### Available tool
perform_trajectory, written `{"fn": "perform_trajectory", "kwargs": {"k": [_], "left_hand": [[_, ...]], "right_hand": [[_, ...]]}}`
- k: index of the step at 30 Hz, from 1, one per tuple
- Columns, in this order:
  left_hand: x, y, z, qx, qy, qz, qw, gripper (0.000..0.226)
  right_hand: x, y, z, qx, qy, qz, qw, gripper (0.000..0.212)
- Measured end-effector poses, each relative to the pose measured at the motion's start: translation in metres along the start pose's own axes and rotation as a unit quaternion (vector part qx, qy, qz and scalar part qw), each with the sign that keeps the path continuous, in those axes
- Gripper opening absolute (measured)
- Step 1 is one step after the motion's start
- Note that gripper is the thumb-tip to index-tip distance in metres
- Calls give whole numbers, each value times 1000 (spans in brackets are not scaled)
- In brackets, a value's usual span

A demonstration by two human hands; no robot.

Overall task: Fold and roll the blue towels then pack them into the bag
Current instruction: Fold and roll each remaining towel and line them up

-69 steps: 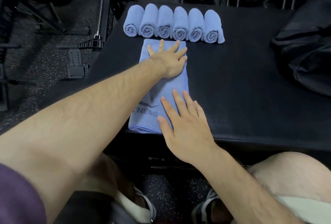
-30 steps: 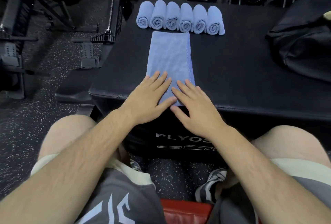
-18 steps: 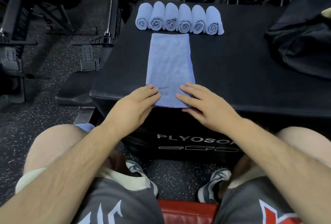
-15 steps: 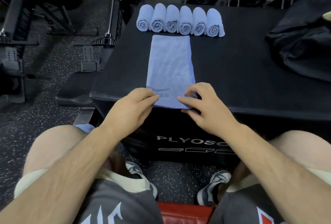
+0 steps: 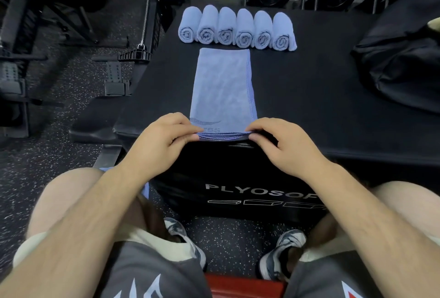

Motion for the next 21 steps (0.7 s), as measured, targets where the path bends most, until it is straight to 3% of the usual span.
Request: {"fn": "perform_trajectory", "kwargs": {"k": [9,16,21], "left_hand": [[-1,-2,-16,-13,-67,63,996,16],[1,3,-21,-45,-47,-5,998,8],[-3,4,-19,-25,11,-45,999,9]], "right_hand": [[7,-2,-11,-44,11,-6,999,11],[12,6,-16,-105,-58,57,991,9],[11,6,-18,-72,-94,87,989,14]]}}
Point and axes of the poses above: each hand's wrist, its own z-axis away from the middle knuckle, its own y-axis out of the palm, x = y × z, the point moved 7 cm from there along -z, towards the middle knuckle, and after that the axes turned 7 degrees about z, right-handed, at the moved point
